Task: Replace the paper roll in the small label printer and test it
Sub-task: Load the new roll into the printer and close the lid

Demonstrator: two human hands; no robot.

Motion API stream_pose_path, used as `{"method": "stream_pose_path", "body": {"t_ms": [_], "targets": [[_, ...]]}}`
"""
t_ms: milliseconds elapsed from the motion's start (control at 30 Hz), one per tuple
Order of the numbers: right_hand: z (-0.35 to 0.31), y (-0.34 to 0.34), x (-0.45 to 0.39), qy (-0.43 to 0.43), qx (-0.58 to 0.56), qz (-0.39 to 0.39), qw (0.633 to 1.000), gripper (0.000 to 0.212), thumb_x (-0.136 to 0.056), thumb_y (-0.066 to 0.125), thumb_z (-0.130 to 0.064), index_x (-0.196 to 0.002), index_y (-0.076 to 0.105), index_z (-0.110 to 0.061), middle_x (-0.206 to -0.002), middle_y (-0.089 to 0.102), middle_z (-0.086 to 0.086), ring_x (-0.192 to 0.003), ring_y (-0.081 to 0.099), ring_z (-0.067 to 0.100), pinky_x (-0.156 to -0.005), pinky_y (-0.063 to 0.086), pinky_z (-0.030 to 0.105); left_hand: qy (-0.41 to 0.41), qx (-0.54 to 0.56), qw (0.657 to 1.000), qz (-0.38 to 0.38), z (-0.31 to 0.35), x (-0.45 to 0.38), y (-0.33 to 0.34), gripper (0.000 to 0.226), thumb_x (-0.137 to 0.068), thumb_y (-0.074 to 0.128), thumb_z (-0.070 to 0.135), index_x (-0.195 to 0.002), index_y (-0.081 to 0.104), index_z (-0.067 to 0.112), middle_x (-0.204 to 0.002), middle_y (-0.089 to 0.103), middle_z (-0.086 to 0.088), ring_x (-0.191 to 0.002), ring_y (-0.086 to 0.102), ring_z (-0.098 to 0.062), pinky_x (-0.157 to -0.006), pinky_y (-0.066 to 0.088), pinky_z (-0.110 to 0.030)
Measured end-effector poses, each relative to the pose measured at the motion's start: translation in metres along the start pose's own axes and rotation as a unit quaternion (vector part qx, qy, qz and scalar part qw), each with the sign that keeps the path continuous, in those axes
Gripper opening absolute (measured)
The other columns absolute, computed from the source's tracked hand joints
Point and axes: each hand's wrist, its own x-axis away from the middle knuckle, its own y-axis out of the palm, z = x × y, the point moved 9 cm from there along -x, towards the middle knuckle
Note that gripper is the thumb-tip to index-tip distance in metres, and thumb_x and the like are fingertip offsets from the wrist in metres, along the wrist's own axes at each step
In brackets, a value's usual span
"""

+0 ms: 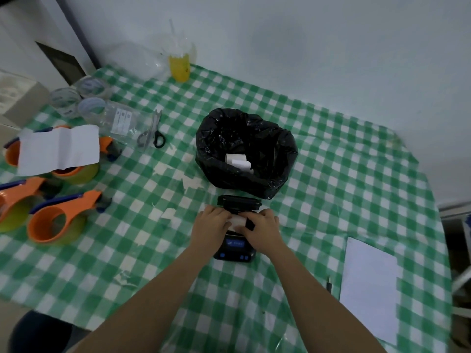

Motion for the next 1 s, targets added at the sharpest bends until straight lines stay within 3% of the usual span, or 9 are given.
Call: {"method": "stream_pose_path", "body": {"t_ms": [200, 333, 467, 533, 733, 867, 933, 1000], "targets": [[0.003, 0.002, 0.002, -0.029, 0.052, 0.057, 0.997, 0.039, -0.085, 0.058, -0.043, -0.123, 0.058, -0.034, -0.126, 0.052, 0.002, -0.113, 0.039, 0.028, -0.094, 0.031, 0.037, -0.015, -0.005, 1.000, 0.003, -0.003, 0.001, 0.004, 0.020, -0.061, 0.083, 0.015, -0.076, 0.071, 0.017, -0.077, 0.075, 0.002, -0.073, 0.066, -0.024, -0.055, 0.056, -0.036], [0.004, 0.004, 0.005, -0.032, 0.051, 0.075, 0.995, 0.037, -0.084, 0.062, -0.030, -0.120, 0.061, -0.023, -0.117, 0.059, 0.009, -0.108, 0.046, 0.033, -0.087, 0.038, 0.042, -0.022, 0.005, 1.000, 0.011, -0.002, 0.001, 0.008, 0.021, -0.061, 0.083, 0.015, -0.077, 0.070, 0.016, -0.080, 0.075, 0.001, -0.076, 0.066, -0.026, -0.056, 0.054, -0.036], [0.004, -0.006, 0.013, -0.039, 0.022, 0.171, 0.984, 0.023, -0.073, 0.073, -0.025, -0.096, 0.072, -0.021, -0.093, 0.068, 0.004, -0.093, 0.044, 0.019, -0.071, 0.045, 0.038, -0.015, 0.017, 1.000, 0.022, -0.002, 0.000, 0.009, 0.023, -0.059, 0.084, 0.013, -0.076, 0.070, 0.016, -0.078, 0.075, 0.001, -0.073, 0.066, -0.026, -0.056, 0.055, -0.034], [0.003, -0.006, 0.015, -0.045, 0.022, 0.178, 0.983, 0.017, -0.070, 0.076, -0.018, -0.087, 0.074, -0.020, -0.086, 0.069, 0.002, -0.087, 0.054, 0.023, -0.066, 0.048, 0.039, -0.009, 0.030, 0.999, 0.032, -0.001, 0.001, 0.008, 0.023, -0.059, 0.084, 0.011, -0.078, 0.070, 0.015, -0.079, 0.075, -0.001, -0.074, 0.066, -0.027, -0.058, 0.055, -0.034], [0.001, -0.006, 0.017, -0.058, 0.025, 0.177, 0.982, 0.005, -0.070, 0.076, -0.015, -0.073, 0.073, -0.018, -0.077, 0.068, 0.001, -0.074, 0.061, 0.027, -0.062, 0.050, 0.037, -0.032, 0.135, 0.990, 0.029, -0.008, 0.007, 0.004, 0.017, -0.080, 0.068, 0.009, -0.096, 0.073, 0.007, -0.089, 0.076, -0.011, -0.088, 0.064, -0.030, -0.074, 0.057, -0.040], [-0.001, -0.007, 0.020, -0.074, 0.019, 0.168, 0.983, 0.004, -0.073, 0.070, -0.016, -0.074, 0.074, -0.015, -0.077, 0.068, 0.002, -0.075, 0.060, 0.027, -0.065, 0.050, 0.036, -0.082, 0.166, 0.974, 0.133, -0.023, 0.011, -0.031, 0.013, -0.088, 0.057, 0.011, -0.093, 0.067, 0.005, -0.090, 0.068, -0.013, -0.087, 0.059, -0.030, -0.075, 0.048, -0.034], [-0.002, -0.006, 0.023, -0.079, 0.024, 0.160, 0.984, 0.003, -0.073, 0.072, -0.015, -0.076, 0.074, -0.014, -0.076, 0.068, 0.003, -0.074, 0.060, 0.027, -0.066, 0.051, 0.036, -0.043, 0.160, 0.973, 0.159, -0.016, 0.002, -0.048, 0.022, -0.091, 0.047, 0.012, -0.103, 0.063, 0.005, -0.101, 0.064, -0.013, -0.094, 0.056, -0.030, -0.082, 0.044, -0.032], [-0.002, -0.005, 0.025, -0.083, 0.028, 0.154, 0.984, 0.004, -0.074, 0.074, -0.014, -0.077, 0.074, -0.014, -0.074, 0.068, 0.003, -0.073, 0.060, 0.026, -0.066, 0.052, 0.035, -0.007, 0.142, 0.985, 0.094, -0.005, -0.017, -0.045, 0.036, -0.091, 0.042, 0.006, -0.124, 0.056, 0.007, -0.123, 0.059, -0.014, -0.114, 0.051, -0.031, -0.097, 0.043, -0.036]]}}
